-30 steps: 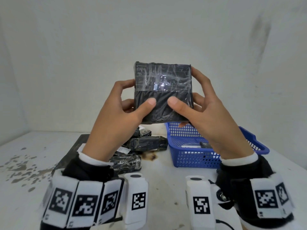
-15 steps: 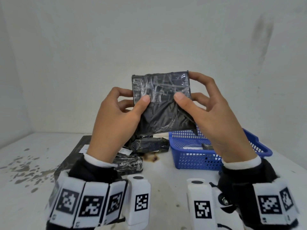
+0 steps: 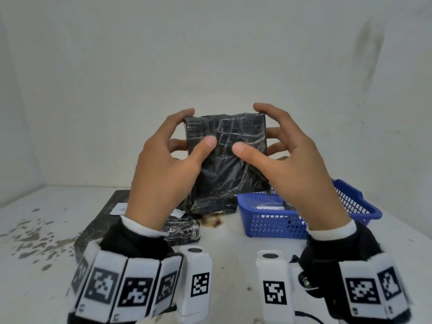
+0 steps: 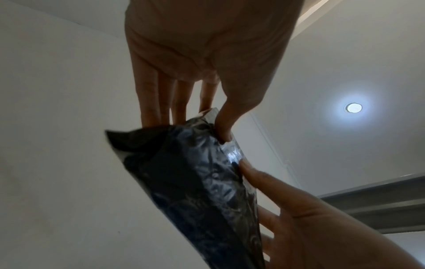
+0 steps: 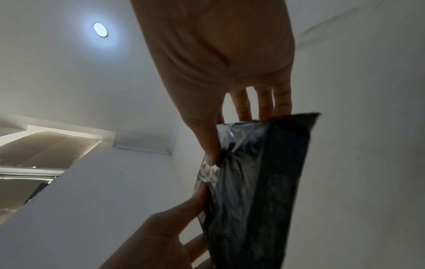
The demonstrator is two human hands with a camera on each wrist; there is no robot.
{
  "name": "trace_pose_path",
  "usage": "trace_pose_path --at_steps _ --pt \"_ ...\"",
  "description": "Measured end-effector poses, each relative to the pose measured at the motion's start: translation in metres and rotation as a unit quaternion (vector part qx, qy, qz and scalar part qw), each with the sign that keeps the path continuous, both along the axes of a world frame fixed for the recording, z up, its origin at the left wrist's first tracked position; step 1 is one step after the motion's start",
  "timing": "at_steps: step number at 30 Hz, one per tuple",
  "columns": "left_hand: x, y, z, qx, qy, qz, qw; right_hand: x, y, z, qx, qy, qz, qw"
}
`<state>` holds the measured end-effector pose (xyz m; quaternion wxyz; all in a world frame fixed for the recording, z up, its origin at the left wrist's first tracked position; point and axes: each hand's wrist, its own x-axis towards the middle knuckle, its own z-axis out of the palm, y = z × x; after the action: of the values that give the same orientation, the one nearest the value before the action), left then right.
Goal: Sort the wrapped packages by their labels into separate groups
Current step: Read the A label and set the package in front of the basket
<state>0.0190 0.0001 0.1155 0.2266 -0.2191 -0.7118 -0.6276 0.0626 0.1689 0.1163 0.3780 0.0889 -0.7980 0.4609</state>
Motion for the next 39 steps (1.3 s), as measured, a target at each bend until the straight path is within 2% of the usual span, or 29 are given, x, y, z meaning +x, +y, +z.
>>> trace_pose_path --at_steps 6,19,23,30,39 --pt "0.0008 0.0013 -0.0004 0.009 -0.002 0.0 1.0 0.0006 0.0045 0.0022 -0.05 0.005 0.015 0.999" --pt "0.003 0.0024 -0.001 0.017 0.011 -0.014 1.0 0.0043 0.004 0.0047 -0.078 0.01 0.04 0.996" --pt "0.0006 0.0045 -0.002 0.016 0.006 -0.013 1.0 0.0031 0.005 0.0038 -0.083 -0.016 0.035 0.996" --pt "-0.0003 0.0022 -0.0006 0.0 0.025 -0.079 0.997 0.0032 0.0052 0.004 -0.14 0.009 0.08 0.987" --pt "-0.0007 -0.0021 0.0027 0.104 -0.022 -0.164 0.981 0.0018 0.0018 0.0042 -0.135 0.035 0.098 0.985"
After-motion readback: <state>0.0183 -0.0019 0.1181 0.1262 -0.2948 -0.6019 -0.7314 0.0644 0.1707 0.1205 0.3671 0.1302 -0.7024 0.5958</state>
